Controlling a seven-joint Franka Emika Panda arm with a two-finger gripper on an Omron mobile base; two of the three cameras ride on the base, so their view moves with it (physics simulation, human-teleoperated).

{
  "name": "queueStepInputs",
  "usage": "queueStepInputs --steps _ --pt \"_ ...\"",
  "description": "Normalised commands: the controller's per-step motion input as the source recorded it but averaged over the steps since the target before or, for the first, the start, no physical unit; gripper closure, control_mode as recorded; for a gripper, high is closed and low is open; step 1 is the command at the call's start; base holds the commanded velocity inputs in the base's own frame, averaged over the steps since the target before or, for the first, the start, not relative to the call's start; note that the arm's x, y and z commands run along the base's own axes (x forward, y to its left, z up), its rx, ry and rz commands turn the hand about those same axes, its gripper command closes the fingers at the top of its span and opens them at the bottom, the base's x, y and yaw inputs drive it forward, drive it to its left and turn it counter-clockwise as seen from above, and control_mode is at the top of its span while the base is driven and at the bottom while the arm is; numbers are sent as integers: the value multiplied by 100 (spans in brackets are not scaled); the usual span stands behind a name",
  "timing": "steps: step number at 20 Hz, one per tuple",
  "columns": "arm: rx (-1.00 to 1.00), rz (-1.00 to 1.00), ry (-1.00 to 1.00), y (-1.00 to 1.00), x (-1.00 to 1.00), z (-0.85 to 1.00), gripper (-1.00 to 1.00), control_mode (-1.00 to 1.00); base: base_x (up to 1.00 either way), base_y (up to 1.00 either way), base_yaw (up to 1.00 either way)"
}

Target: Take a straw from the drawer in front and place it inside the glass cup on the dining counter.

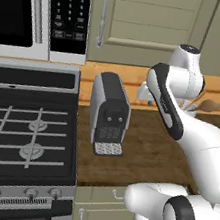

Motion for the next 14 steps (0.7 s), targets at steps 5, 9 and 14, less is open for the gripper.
queueStepInputs --steps 5,9,14 --pt "0 0 0 0 -2 0 -100 100 -32 12 0" --pt "0 0 0 0 0 0 -100 100 -40 47 -5" --pt "0 0 0 0 0 0 -100 100 -24 65 -22"
